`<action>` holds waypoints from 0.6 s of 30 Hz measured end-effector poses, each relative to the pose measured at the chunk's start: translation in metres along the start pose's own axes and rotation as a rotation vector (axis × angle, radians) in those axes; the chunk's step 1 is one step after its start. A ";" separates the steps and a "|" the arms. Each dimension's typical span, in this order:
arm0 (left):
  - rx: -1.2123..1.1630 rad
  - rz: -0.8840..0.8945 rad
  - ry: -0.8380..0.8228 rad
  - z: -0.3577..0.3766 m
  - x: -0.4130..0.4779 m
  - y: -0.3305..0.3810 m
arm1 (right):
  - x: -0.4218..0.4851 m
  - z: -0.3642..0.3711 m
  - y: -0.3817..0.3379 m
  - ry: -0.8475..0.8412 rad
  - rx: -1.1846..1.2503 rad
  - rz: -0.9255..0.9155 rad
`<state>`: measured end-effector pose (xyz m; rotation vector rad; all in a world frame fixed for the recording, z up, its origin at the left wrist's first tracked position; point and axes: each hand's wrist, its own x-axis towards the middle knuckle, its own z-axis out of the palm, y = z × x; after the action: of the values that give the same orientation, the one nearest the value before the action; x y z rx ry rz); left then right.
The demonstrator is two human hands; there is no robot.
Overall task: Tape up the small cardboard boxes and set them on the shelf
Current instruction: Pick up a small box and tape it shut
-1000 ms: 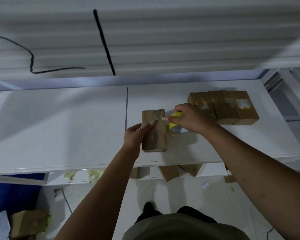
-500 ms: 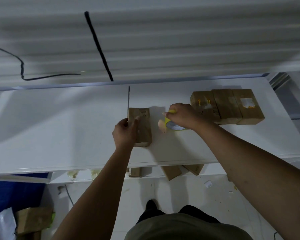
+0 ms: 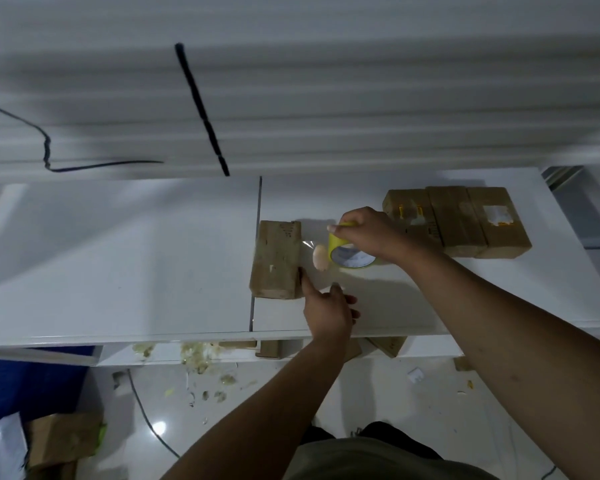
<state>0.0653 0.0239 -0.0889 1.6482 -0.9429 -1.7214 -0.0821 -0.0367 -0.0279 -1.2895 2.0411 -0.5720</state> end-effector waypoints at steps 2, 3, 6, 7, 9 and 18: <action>-0.029 0.040 0.051 0.008 0.009 0.002 | 0.000 -0.002 -0.002 -0.020 0.012 -0.006; -0.046 0.053 0.066 0.011 0.014 0.005 | 0.000 -0.002 -0.003 -0.028 0.016 -0.008; -0.051 0.076 0.103 0.015 0.028 0.017 | -0.002 -0.003 -0.004 -0.044 0.029 -0.013; -0.041 0.071 0.111 0.016 0.031 0.019 | -0.003 -0.004 -0.004 -0.044 0.030 -0.014; -0.020 0.065 0.113 0.015 0.032 0.017 | -0.004 -0.006 -0.005 -0.032 0.031 -0.012; 0.108 0.065 0.112 0.001 0.024 0.005 | -0.005 0.004 -0.010 0.022 -0.013 -0.016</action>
<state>0.0618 0.0019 -0.0985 1.7433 -1.0398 -1.5427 -0.0715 -0.0359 -0.0230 -1.3138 2.0571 -0.5844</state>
